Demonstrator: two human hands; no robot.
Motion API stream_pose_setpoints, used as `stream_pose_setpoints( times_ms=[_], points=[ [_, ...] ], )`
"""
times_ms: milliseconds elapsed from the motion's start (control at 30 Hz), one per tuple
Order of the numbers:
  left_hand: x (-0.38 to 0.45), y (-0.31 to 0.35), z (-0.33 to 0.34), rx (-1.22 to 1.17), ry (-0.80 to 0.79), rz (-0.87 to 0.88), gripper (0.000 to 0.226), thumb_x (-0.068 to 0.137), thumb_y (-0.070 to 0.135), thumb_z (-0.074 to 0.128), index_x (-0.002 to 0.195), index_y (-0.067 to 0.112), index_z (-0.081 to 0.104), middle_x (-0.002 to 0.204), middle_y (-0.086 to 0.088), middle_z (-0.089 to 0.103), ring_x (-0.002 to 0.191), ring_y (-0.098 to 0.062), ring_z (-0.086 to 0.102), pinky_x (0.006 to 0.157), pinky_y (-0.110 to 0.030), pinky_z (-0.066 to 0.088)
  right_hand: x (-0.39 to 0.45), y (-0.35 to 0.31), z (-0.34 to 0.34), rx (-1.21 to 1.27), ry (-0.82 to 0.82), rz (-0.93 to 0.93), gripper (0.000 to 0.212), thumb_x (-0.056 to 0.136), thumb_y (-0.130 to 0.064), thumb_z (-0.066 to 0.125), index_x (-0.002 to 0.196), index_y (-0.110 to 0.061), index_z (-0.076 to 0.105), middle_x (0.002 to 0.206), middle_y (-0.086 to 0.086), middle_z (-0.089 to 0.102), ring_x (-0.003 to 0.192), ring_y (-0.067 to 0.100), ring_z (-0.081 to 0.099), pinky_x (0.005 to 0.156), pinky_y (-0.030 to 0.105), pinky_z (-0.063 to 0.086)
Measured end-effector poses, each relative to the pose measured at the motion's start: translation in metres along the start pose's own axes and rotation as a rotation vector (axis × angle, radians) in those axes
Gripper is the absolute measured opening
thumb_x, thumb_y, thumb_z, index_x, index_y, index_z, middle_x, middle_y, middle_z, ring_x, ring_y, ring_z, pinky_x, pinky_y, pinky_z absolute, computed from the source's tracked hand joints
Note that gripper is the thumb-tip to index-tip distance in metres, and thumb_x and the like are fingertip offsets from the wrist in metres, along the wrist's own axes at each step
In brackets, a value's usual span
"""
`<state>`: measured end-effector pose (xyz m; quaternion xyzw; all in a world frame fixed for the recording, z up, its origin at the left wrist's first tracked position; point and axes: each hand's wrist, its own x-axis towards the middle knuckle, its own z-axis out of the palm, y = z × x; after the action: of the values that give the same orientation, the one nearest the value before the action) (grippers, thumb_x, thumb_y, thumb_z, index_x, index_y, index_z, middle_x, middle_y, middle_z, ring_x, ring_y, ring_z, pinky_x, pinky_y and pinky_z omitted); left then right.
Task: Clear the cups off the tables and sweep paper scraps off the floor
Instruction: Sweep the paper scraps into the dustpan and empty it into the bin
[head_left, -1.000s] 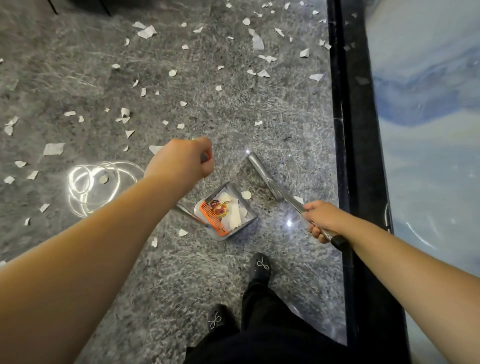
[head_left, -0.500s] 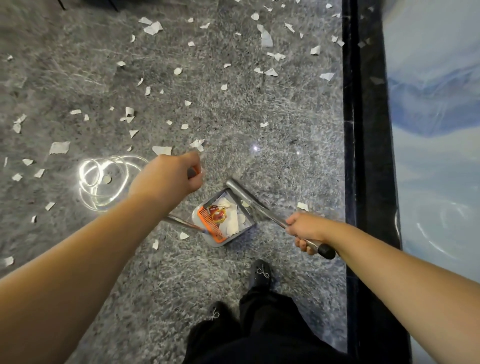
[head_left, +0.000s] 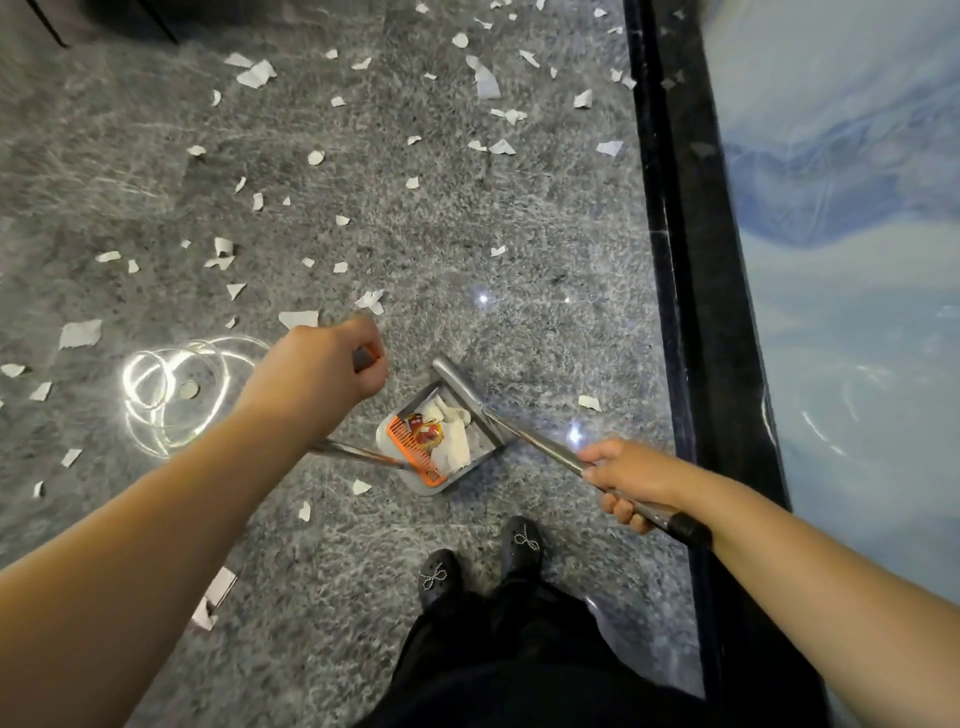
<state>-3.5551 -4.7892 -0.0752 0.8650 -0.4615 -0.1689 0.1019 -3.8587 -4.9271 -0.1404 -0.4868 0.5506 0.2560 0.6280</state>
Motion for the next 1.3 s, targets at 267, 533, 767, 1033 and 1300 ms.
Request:
stream_pose_setpoints(
  times_ms=[267,533,767,1033,1300],
  points=[
    [0.024,0.035,0.003,0.091,-0.121,0.222,0.007,0.087,0.032,0.066,0.087,0.026,0.062,0.069,0.001,0.067,0.066,-0.024,0.062,0.061,-0.036,0.055,-0.002,0.026,-0.011,0.235,0.146,-0.002,0.039,0.1,-0.014,0.047,0.137,-0.023,0.041,0.064,0.008,0.048,0.034,0.008,0.039,0.035,0.018,0.034],
    [0.065,0.083,0.017,0.103,-0.132,0.295,0.008,0.088,0.034,0.064,0.087,0.028,0.059,0.067,0.002,0.06,0.065,-0.025,0.058,0.057,-0.037,0.053,0.008,0.05,-0.049,0.445,0.288,0.021,0.036,0.1,-0.013,0.045,0.134,-0.022,0.044,0.062,0.008,0.043,0.032,0.008,0.036,0.037,0.016,0.034],
    [0.087,0.11,0.024,0.09,-0.157,0.339,0.011,0.087,0.032,0.065,0.083,0.028,0.056,0.066,0.0,0.06,0.066,-0.027,0.06,0.059,-0.039,0.054,0.029,0.071,-0.093,0.443,0.357,0.08,0.046,0.099,-0.01,0.047,0.143,-0.018,0.035,0.058,0.01,0.047,0.029,0.01,0.039,0.036,0.018,0.037],
    [0.091,0.117,0.028,0.115,-0.137,0.336,0.012,0.088,0.033,0.063,0.081,0.029,0.054,0.067,-0.001,0.063,0.064,-0.026,0.06,0.057,-0.038,0.055,0.05,0.074,-0.102,0.298,0.254,0.151,0.017,0.099,-0.016,0.042,0.115,-0.017,0.045,0.038,0.001,0.046,0.032,0.012,0.041,0.038,0.021,0.037],
    [0.089,0.118,0.03,0.123,-0.131,0.336,0.014,0.089,0.033,0.063,0.08,0.03,0.052,0.065,0.001,0.061,0.062,-0.024,0.058,0.054,-0.037,0.054,0.038,0.052,-0.061,0.207,0.113,0.12,0.018,0.099,-0.013,0.043,0.116,-0.016,0.047,0.059,0.005,0.049,0.036,0.009,0.044,0.037,0.021,0.039]
  ],
)
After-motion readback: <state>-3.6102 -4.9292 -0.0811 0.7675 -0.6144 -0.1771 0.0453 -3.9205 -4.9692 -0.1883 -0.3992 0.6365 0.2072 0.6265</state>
